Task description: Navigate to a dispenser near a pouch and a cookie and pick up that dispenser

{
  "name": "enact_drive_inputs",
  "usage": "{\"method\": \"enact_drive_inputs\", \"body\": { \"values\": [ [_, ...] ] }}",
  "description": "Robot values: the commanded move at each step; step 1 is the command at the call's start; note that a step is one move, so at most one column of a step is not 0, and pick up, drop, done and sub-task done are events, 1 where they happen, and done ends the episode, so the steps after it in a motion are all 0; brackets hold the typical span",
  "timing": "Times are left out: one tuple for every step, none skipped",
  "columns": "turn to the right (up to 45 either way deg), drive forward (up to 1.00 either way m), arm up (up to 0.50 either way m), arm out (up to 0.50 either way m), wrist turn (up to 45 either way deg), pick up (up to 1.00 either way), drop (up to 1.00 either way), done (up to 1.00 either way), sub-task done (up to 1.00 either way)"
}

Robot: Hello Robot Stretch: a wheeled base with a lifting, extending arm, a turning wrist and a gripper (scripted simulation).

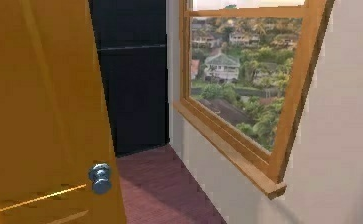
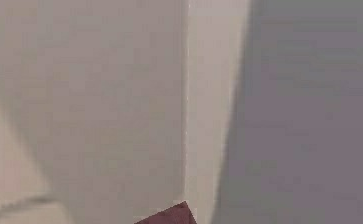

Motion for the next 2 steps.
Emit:
{"method": "enact_drive_inputs", "body": {
  "values": [
    [0.0, 0.30, 0.00, 0.00, 0.0, 0.00, 0.00, 0.00, 0.00],
    [-3.0, 0.00, 0.00, 0.00, 0.0, 0.00, 0.00, 0.00, 0.00]
  ]
}}
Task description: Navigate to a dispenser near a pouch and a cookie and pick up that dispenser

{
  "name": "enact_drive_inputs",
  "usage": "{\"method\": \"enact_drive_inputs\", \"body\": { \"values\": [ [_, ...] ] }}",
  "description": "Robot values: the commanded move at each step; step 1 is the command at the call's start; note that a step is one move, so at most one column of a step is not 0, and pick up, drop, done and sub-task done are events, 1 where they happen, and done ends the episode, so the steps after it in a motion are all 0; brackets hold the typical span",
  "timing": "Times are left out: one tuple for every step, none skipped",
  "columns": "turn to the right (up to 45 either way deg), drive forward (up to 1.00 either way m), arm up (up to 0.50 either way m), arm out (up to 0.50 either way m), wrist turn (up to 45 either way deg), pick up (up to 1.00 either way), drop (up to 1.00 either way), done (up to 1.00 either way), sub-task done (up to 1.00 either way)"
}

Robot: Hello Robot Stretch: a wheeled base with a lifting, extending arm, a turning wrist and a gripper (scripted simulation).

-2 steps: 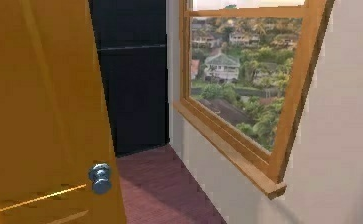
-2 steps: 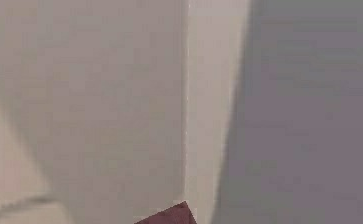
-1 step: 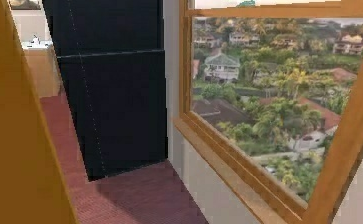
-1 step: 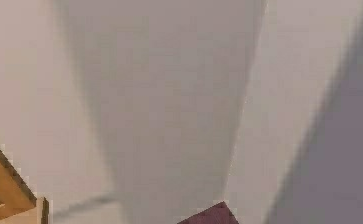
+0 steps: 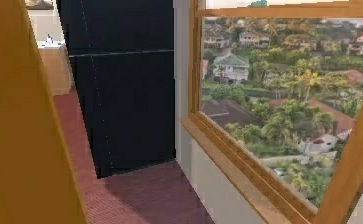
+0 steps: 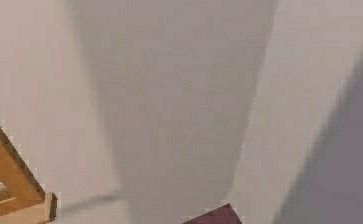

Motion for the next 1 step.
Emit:
{"method": "enact_drive_inputs", "body": {
  "values": [
    [21.0, 0.00, 0.00, 0.00, 0.0, 0.00, 0.00, 0.00, 0.00]
  ]
}}
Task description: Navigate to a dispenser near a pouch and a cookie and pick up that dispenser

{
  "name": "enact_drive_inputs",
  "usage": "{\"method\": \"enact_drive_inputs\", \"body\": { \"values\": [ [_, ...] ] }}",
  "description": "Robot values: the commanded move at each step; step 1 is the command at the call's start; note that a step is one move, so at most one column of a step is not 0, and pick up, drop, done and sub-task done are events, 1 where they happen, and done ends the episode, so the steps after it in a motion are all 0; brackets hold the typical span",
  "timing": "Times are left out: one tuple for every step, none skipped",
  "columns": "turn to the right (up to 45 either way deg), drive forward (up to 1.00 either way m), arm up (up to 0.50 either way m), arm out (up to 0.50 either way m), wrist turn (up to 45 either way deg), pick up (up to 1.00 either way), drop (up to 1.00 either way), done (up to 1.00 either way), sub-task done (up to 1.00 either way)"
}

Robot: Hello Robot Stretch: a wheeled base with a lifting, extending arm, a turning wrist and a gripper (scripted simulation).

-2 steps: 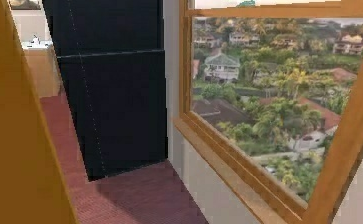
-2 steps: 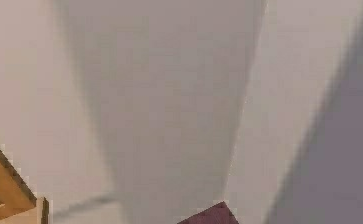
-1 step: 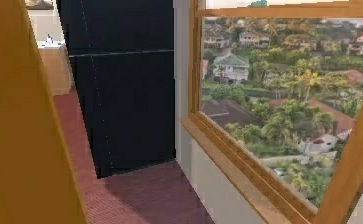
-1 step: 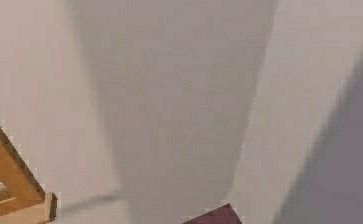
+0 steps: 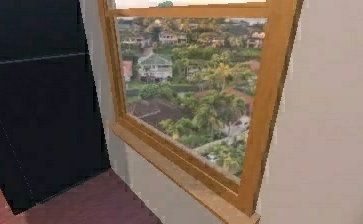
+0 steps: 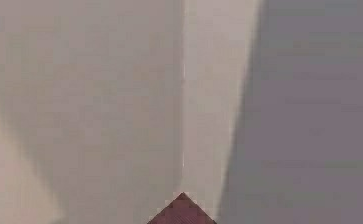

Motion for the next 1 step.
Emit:
{"method": "enact_drive_inputs", "body": {
  "values": [
    [0.0, 0.40, 0.00, 0.00, 0.0, 0.00, 0.00, 0.00, 0.00]
  ]
}}
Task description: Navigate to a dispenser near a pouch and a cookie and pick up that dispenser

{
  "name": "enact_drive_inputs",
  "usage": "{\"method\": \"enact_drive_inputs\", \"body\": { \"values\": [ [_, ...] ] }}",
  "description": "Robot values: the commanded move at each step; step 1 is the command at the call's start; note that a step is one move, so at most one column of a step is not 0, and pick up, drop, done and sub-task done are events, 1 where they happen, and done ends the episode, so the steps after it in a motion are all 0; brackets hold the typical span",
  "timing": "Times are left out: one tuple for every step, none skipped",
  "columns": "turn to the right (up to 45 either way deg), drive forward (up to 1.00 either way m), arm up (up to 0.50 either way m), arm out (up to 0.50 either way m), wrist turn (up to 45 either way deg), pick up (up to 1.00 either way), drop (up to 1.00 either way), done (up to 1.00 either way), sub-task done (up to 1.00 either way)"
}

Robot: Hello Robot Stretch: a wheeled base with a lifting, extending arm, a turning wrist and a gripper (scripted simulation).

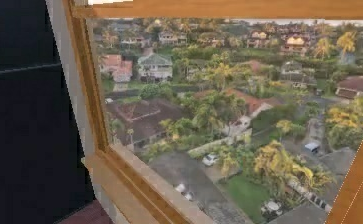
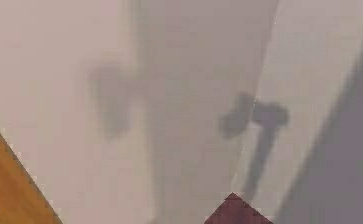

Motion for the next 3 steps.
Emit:
{"method": "enact_drive_inputs", "body": {
  "values": [
    [-45.0, 0.00, 0.00, 0.00, 0.0, 0.00, 0.00, 0.00, 0.00],
    [-18.0, 0.00, 0.00, 0.00, 0.0, 0.00, 0.00, 0.00, 0.00],
    [0.0, 0.20, 0.00, 0.00, 0.0, 0.00, 0.00, 0.00, 0.00]
  ]
}}
